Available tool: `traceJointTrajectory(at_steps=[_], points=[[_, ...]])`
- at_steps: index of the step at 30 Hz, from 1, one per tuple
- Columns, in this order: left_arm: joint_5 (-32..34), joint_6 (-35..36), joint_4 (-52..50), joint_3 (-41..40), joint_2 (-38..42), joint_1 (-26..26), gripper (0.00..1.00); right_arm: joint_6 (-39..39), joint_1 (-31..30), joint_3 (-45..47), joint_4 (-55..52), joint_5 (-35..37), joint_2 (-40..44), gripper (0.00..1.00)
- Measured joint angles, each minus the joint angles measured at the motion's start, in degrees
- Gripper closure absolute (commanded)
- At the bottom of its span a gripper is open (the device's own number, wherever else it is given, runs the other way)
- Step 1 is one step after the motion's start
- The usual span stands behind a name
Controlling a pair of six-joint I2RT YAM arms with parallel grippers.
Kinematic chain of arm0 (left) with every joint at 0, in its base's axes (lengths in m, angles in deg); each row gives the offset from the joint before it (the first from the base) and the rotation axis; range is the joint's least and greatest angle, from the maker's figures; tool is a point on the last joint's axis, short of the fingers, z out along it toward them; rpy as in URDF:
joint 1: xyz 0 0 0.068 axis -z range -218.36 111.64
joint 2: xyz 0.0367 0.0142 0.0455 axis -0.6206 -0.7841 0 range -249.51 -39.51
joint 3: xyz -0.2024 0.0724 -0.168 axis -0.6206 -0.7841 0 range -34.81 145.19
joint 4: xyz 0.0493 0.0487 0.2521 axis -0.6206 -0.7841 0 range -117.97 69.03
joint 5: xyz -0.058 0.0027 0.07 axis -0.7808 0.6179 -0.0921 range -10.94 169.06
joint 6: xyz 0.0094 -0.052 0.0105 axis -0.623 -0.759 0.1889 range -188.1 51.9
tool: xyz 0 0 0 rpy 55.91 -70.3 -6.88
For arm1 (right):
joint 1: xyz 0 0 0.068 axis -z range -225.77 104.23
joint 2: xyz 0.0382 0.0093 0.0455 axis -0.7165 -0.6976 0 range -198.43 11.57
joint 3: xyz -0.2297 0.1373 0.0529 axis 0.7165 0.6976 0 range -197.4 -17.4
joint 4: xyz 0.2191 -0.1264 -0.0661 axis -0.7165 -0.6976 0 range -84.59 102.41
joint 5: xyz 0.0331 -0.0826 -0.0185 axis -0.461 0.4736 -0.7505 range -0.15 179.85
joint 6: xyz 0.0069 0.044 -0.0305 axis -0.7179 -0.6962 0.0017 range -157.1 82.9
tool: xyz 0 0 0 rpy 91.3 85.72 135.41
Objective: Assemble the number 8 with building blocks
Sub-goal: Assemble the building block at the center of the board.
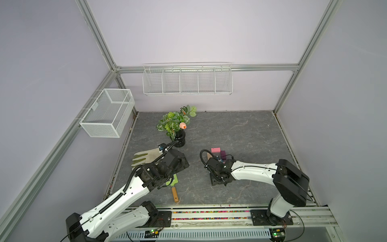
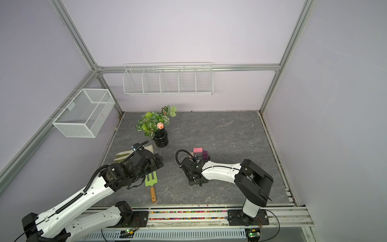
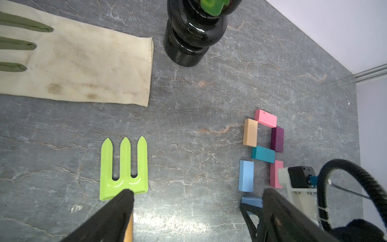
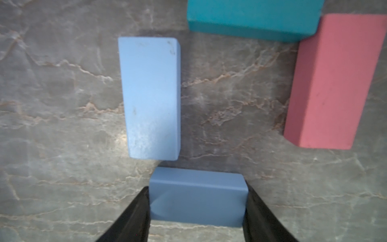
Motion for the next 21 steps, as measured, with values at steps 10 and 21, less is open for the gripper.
traceJointTrajectory(at_steps=[10, 21], points=[[0.0, 0.0, 0.5, 0.0, -0.1, 0.0, 0.0, 0.4, 2.2, 1.9, 0.6, -0.4, 1.7, 0.43], [0.0, 0.2, 0.6, 0.0, -0.6, 0.0, 0.0, 1.6, 2.6, 0.2, -0.3, -0.2, 0.1, 0.23]])
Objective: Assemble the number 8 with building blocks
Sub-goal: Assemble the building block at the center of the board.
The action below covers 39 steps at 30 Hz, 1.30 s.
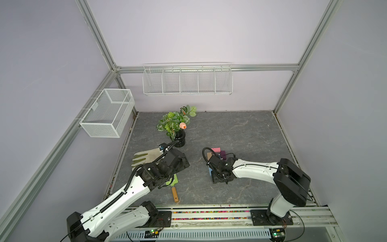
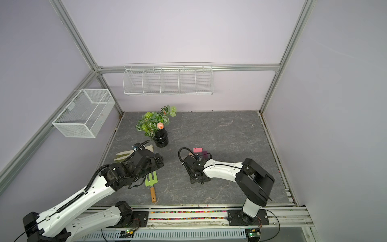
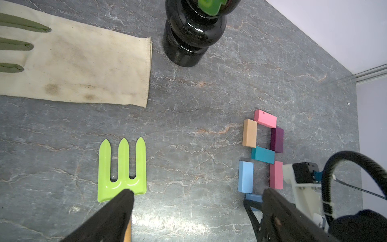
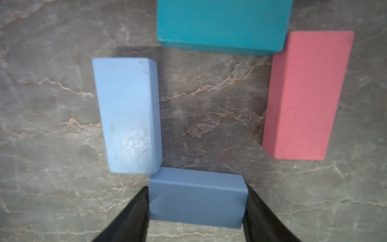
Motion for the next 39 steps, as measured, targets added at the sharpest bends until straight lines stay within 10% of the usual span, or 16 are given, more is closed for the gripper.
traceJointTrajectory(at_steps=[23, 33, 39], points=[[0.0, 0.0, 0.1, 0.0, 0.0, 0.0, 0.0, -1.7, 0.3, 5.7, -3.6, 4.1, 10.1, 0.19], [0.0, 0.1, 0.2, 0.0, 0.0, 0.0, 0.0, -4.6, 0.9, 9.1, -5.6, 7.0, 14.3, 0.84], [0.0, 0.0, 0.2, 0.0, 0.0, 0.0, 0.0, -4.1, 1.5, 9.9, -3.8, 6.3, 10.1, 0.93]])
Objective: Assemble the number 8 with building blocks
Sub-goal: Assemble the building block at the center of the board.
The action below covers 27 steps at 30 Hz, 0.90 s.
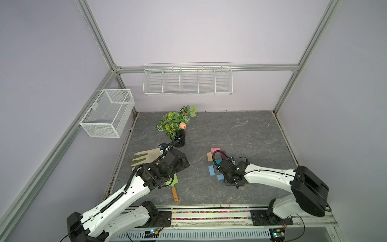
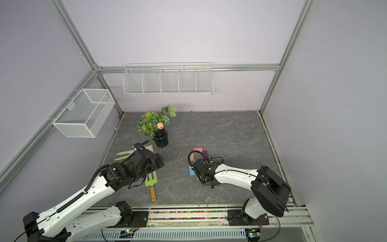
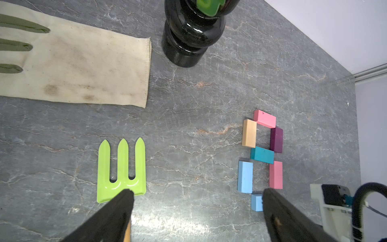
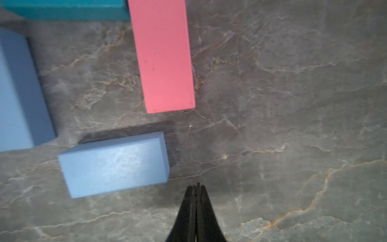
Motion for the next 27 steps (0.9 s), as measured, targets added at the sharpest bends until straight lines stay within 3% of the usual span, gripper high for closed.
traceJointTrajectory(at_steps=[27], points=[[0.0, 0.0, 0.0, 0.0, 0.0, 0.0, 0.0, 1.5, 0.2, -6.5, 1.6, -2.7, -7.1, 0.93]])
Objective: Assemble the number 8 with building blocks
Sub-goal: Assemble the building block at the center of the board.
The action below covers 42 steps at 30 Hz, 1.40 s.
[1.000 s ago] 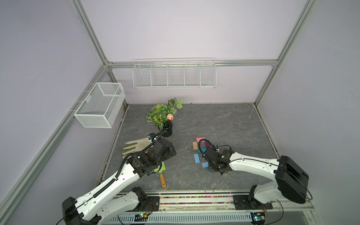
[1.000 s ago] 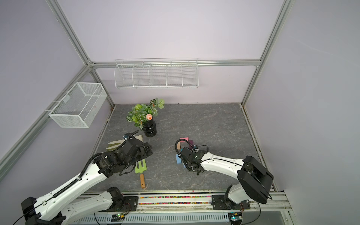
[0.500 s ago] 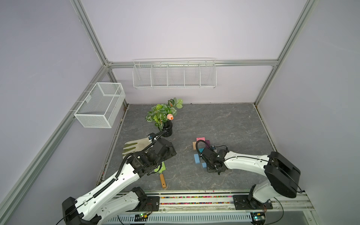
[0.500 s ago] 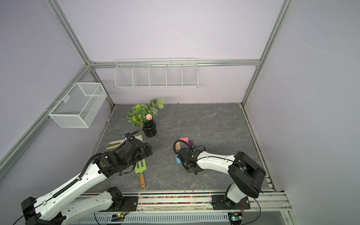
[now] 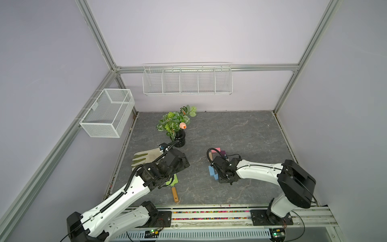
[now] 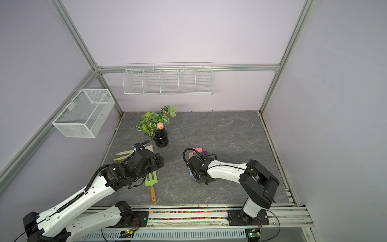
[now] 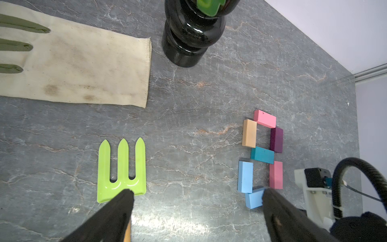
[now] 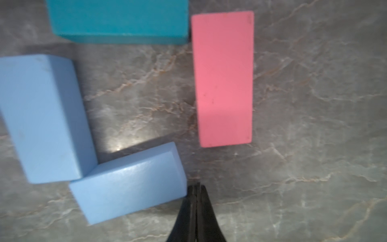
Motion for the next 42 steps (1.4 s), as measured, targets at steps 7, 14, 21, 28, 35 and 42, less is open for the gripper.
traceJointTrajectory(at_steps=[7, 14, 21, 28, 35, 42], points=[[0.0, 0.0, 0.0, 0.0, 0.0, 0.0, 0.0, -0.5, -0.7, 0.1, 0.0, 0.0, 4.5, 0.93], [0.0, 0.0, 0.0, 0.0, 0.0, 0.0, 0.0, -0.4, -5.0, -1.5, -0.1, -1.6, 6.9, 0.93], [0.0, 0.0, 0.0, 0.0, 0.0, 0.0, 0.0, 0.5, -6.4, -4.7, 1.9, -4.1, 0.6, 0.93], [0.2, 0.0, 0.0, 0.0, 0.0, 0.0, 0.0, 1.6, -6.4, -6.5, 2.7, -5.2, -3.7, 0.93], [0.2, 0.4, 0.0, 0.1, -0.2, 0.0, 0.0, 2.4, -6.3, -7.9, 3.1, -5.1, -5.9, 0.93], [0.3, 0.4, 0.0, 0.1, -0.2, 0.0, 0.0, 2.6, -5.7, -7.8, 2.9, -4.5, -5.9, 0.93]])
